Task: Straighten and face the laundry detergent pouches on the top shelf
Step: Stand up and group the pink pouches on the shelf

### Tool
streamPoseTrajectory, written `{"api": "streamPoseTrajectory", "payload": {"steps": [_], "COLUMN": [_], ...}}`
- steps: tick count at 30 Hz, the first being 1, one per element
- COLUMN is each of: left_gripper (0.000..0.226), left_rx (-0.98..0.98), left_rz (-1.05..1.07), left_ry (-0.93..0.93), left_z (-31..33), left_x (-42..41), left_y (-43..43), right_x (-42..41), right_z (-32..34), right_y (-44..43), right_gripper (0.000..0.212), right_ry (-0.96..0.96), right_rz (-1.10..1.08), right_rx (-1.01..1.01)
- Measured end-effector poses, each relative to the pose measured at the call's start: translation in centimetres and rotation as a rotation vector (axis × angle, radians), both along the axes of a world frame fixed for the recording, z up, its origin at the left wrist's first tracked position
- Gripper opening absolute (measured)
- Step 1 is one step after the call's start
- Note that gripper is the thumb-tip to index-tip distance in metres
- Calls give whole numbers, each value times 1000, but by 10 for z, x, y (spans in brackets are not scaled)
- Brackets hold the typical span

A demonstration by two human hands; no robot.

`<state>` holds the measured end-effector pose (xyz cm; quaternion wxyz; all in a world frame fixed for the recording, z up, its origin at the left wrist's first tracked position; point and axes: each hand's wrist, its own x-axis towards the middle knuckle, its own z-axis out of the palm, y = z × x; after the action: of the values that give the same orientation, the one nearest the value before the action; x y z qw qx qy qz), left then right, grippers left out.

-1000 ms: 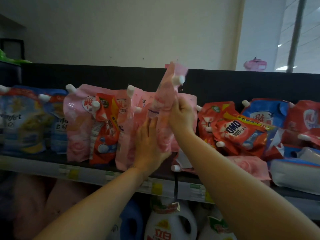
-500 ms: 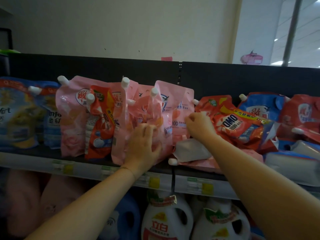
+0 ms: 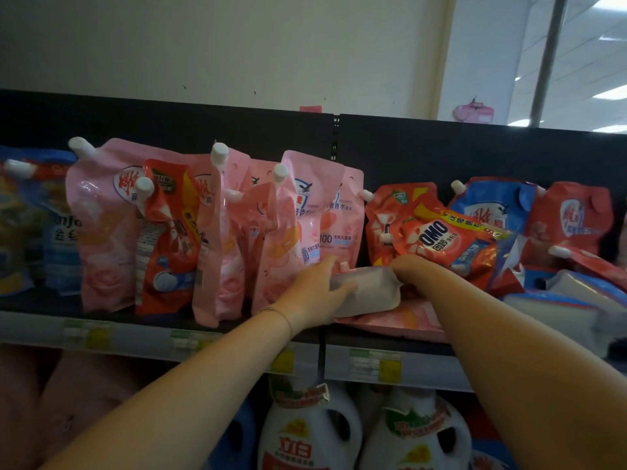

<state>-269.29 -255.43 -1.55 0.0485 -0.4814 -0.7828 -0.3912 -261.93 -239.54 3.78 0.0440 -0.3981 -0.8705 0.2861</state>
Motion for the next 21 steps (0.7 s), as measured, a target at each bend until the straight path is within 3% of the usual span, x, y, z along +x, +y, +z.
{"api": "streamPoseTrajectory", "payload": {"steps": [3, 5, 9, 12, 15, 17, 19, 21], "left_gripper": [75, 82, 80, 84, 74, 77, 92, 102], "left_rx": [-11, -14, 175, 296, 369, 345, 364, 332], "left_rz": [-26, -14, 20, 94, 127, 106, 24, -26], "left_ry": [31, 62, 57, 222, 358, 267, 46, -20], "left_z": [-6, -10, -15, -9, -3, -3, 0, 2], "left_x": [-3, -4, -1, 1, 3, -3, -10, -18], "left_y": [6, 12, 21, 25, 28, 33, 35, 39], "right_x": [0, -10, -23, -25, -32, -40, -47, -54], "right_z": [-12, -13, -2, -2, -3, -4, -4, -5], "right_y": [3, 4, 0, -3, -12, -18, -22, -24], "right_gripper": [24, 29, 15, 26, 29, 27, 25, 20], "right_ry": [462, 575, 659, 758, 879, 957, 1036, 1112], "right_rz": [-59, -117, -98, -94, -113, -52, 11, 19], "right_rx": [-201, -167, 92, 325, 544, 712, 890, 998]}}
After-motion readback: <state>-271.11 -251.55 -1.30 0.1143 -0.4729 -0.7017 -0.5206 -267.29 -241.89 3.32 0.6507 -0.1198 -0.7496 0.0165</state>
